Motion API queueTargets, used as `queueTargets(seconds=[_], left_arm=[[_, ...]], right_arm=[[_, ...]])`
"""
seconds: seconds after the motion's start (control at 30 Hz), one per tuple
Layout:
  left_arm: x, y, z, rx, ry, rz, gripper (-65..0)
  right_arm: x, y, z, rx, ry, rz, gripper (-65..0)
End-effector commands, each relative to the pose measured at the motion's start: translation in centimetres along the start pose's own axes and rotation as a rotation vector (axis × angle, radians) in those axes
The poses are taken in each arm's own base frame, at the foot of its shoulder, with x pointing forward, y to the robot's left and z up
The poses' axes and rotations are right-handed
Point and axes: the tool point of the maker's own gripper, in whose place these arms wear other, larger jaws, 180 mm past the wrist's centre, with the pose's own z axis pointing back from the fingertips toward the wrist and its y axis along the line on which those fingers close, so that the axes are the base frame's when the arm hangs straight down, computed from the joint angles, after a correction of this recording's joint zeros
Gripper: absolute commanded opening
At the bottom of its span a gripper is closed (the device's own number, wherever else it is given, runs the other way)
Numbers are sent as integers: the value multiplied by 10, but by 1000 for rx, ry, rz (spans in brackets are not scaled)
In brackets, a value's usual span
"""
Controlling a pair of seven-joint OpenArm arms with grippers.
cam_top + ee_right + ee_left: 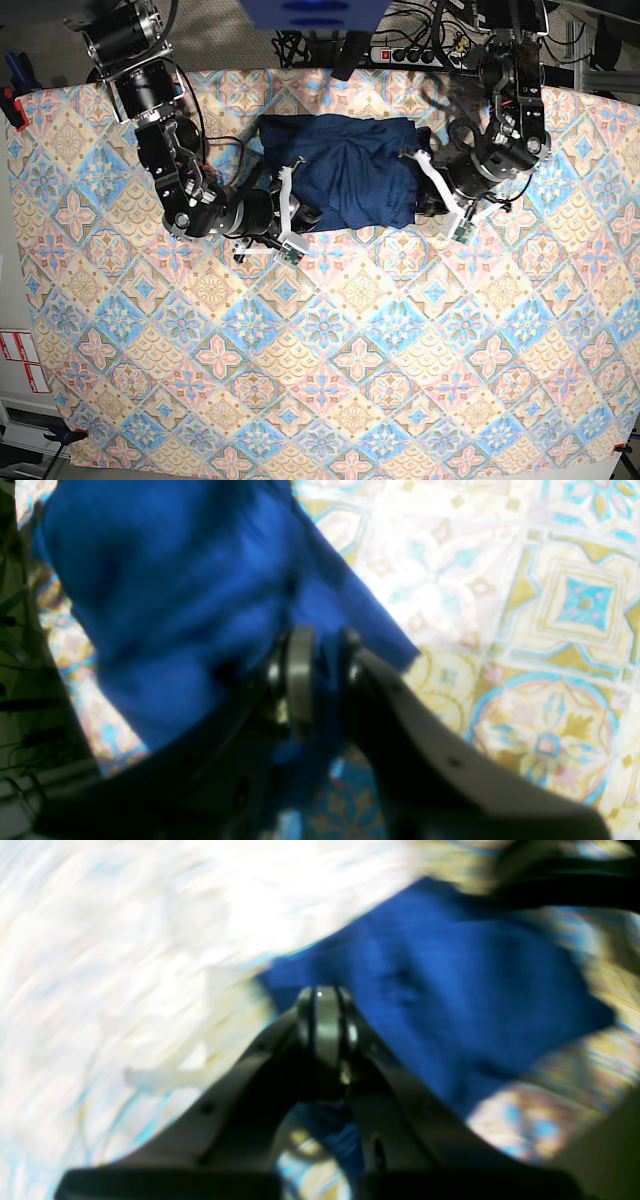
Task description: Fold the T-shirt properly
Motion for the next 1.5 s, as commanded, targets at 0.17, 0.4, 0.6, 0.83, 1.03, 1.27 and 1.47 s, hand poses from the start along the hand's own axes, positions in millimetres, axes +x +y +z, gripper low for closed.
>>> queueTargets(seconds=[0.17, 0.4, 0.6, 0.83, 1.03, 1.27, 1.47], left_arm=[[6, 21, 7, 45, -37, 30, -650], [-22, 17, -11, 15, 34, 104, -650], [-6, -7, -19, -43, -21, 158, -650], [31, -38, -10, -211, -120, 257, -650], [41, -49, -8, -279, -158, 323, -650], [37, -49, -12, -281, -150, 346, -650], [28, -39, -28, -265, -148, 399, -650]], right_arm=[[17, -5, 5, -7, -50, 18, -570], [16, 4, 0, 15, -39, 35, -568], [16, 10, -2, 30, -33, 47, -568], [16, -9, 7, -21, -46, 19, -568], [9, -53, 38, -137, -73, -45, -568], [9, -33, 69, -67, -105, -42, -568], [14, 23, 54, 66, -59, 62, -568]])
